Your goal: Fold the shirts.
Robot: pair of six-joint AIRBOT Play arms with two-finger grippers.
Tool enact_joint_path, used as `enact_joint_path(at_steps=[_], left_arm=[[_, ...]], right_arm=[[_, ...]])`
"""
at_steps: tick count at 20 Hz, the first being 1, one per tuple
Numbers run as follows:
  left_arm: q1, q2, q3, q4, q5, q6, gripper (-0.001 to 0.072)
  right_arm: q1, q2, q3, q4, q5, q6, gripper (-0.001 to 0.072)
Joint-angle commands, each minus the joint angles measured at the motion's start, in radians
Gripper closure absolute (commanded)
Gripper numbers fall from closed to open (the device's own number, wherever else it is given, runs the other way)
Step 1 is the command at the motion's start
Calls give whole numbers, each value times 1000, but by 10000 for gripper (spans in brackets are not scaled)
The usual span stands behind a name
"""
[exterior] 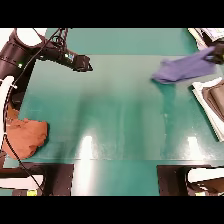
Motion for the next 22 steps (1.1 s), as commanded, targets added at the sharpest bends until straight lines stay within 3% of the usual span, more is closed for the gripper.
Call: enact_joint_path(at_steps=[1,5,13,19,22], left_arm=[[-13,0,0,-2,35,0,684],[-12,0,0,-2,49,0,684],[-12,0,0,-1,48,-1,684],[-12,0,0,1,47,2,684],[-12,0,0,1,37,2,684]], right_arm=[[-192,58,-48,-33,-39,3,697],[-272,63,-47,-32,-62,2,697],[-232,221,-47,-35,-232,1,697],[-313,277,-50,-57,-69,-3,697],[-351,275,-51,-202,66,-3,697]])
